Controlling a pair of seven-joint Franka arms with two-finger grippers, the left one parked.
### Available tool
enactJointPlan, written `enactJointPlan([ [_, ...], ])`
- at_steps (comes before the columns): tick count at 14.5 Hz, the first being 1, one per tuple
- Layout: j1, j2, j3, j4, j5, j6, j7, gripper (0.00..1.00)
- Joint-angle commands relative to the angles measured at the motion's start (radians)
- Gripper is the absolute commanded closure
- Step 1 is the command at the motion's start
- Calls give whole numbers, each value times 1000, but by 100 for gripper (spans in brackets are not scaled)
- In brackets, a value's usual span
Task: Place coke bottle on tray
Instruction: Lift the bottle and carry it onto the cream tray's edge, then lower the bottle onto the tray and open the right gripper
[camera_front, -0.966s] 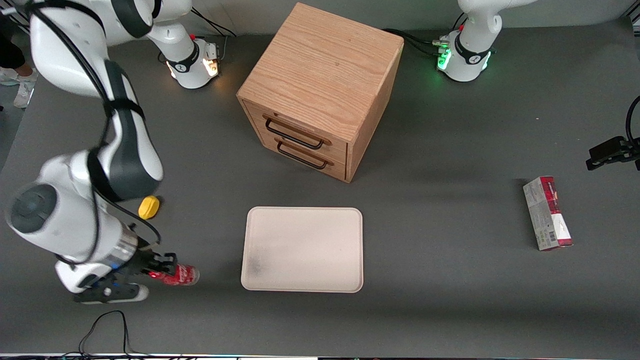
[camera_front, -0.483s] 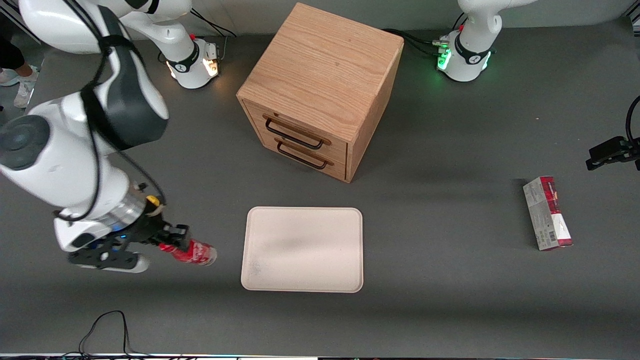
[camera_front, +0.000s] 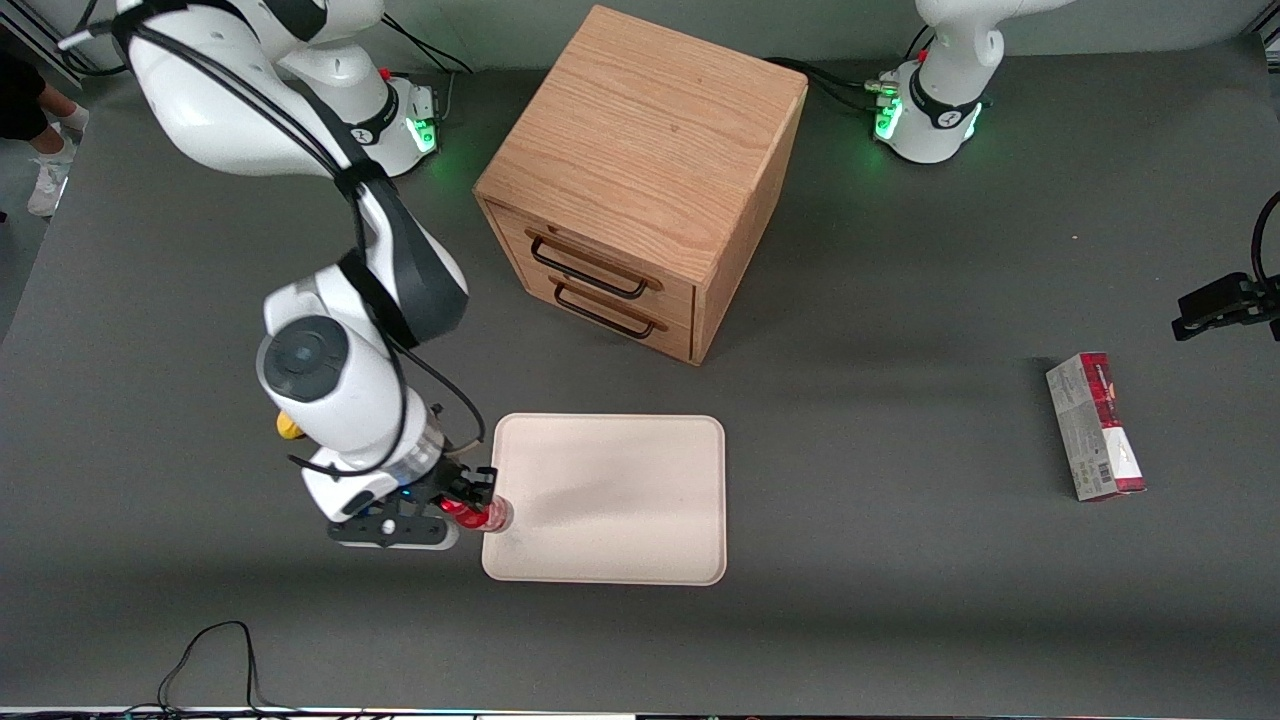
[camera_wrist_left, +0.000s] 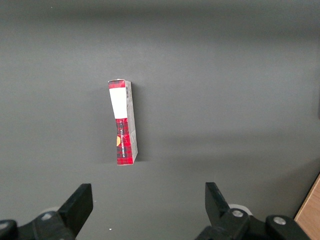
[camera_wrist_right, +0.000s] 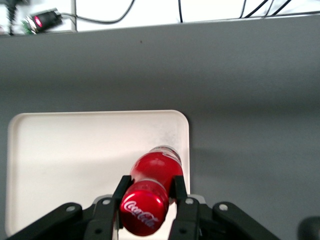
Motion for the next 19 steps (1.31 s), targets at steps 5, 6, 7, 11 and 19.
enactJointPlan([
  [5,-6,37,8,-77,-56,141,28,100],
  [6,-6,43,8,-78,-60,153,28,96],
  [7,-7,48,9,-77,-60,161,27,72],
  [11,-9,55,9,-94,-125,193,33,0],
  [19,-23,7,8,-65,-123,97,17,0],
])
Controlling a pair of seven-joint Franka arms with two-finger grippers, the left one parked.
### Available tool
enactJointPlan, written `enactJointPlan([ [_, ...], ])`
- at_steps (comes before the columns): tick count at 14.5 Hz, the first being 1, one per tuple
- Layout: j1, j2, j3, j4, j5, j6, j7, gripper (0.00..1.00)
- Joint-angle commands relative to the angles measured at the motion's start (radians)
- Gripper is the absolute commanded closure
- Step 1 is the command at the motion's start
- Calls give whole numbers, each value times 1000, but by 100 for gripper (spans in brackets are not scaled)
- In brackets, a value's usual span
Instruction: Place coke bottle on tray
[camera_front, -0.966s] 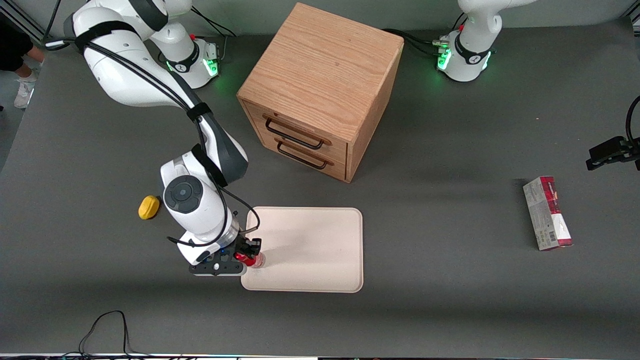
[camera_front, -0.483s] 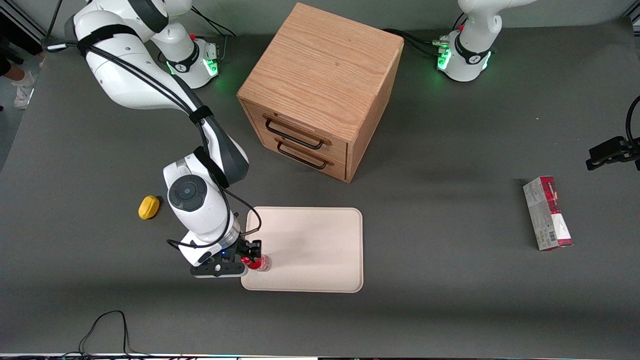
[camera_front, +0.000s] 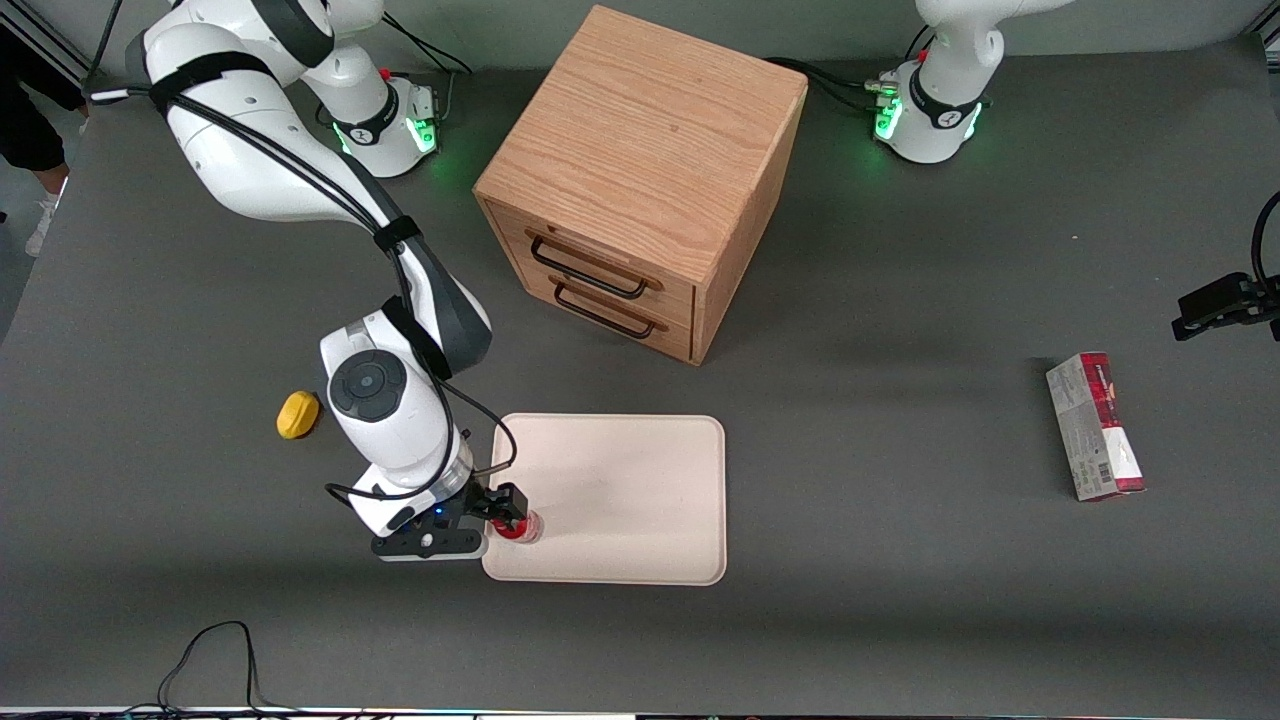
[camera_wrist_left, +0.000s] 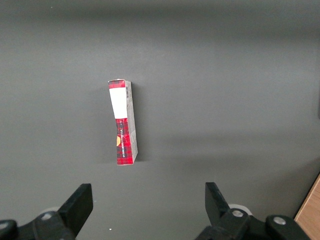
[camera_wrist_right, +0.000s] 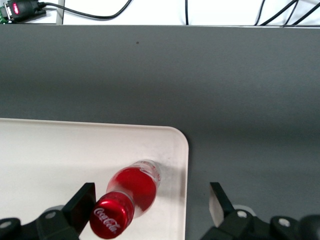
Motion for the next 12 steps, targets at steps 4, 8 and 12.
enactJointPlan([
  [4,-1,-173,3,23,27,-254,12,0],
  [8,8,-325,-98,25,169,-465,-111,0],
  [12,-2,-569,-242,-192,346,-547,-314,0],
])
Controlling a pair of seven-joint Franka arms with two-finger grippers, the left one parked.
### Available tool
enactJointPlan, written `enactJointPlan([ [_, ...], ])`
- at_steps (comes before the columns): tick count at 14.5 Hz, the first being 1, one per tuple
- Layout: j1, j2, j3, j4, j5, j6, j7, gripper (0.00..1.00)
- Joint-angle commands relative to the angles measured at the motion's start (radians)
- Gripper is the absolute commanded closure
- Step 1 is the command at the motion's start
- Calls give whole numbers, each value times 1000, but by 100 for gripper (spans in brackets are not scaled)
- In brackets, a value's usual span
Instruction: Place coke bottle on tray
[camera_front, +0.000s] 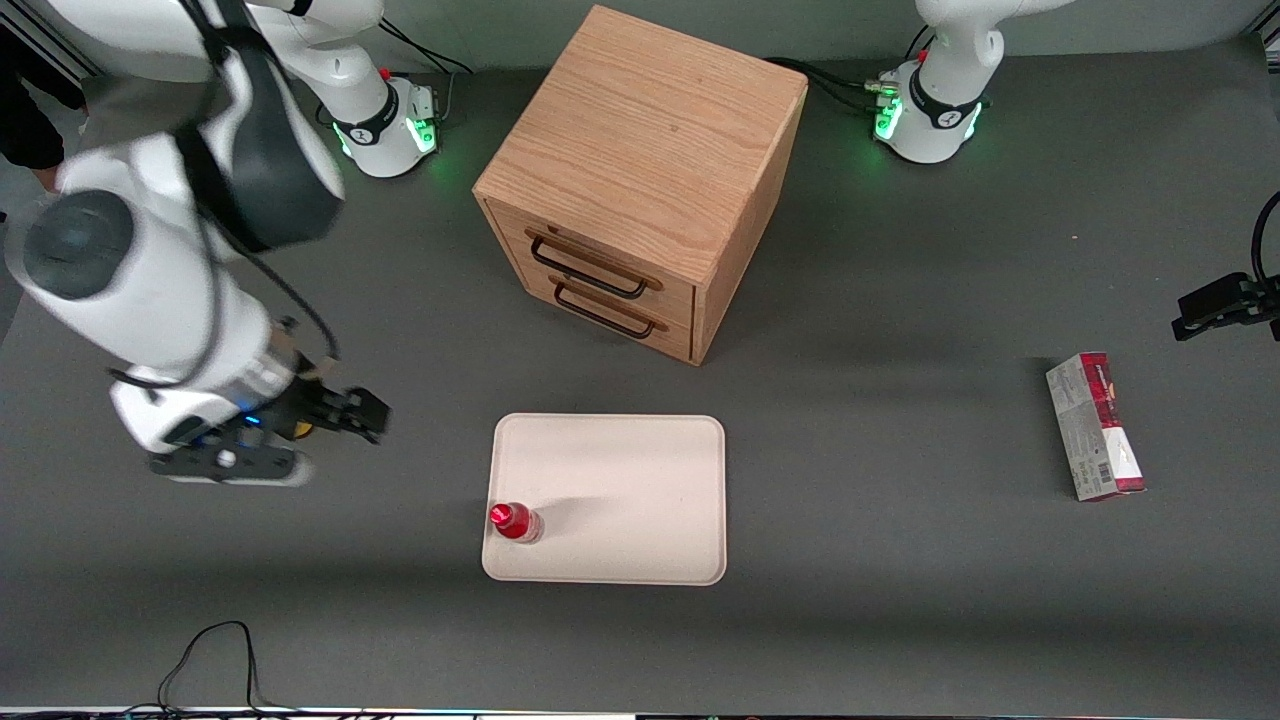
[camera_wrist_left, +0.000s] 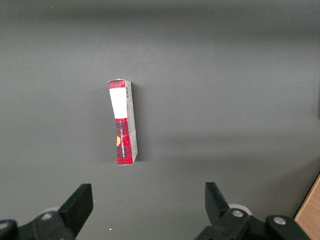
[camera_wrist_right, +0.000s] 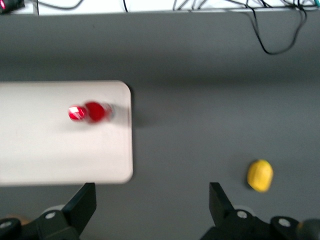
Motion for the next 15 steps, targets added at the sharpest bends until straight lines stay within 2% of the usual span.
enactJointPlan([
  [1,-15,-211,-87,-233,82,-8,-122,0],
  [4,-24,-364,-148,-388,86,-40,-204,0],
  [6,-26,-431,-168,-433,95,-47,-210,0],
  [8,-24,-445,-171,-432,95,-91,-204,0],
  [15,-31,-452,-170,-432,96,-90,-196,0],
])
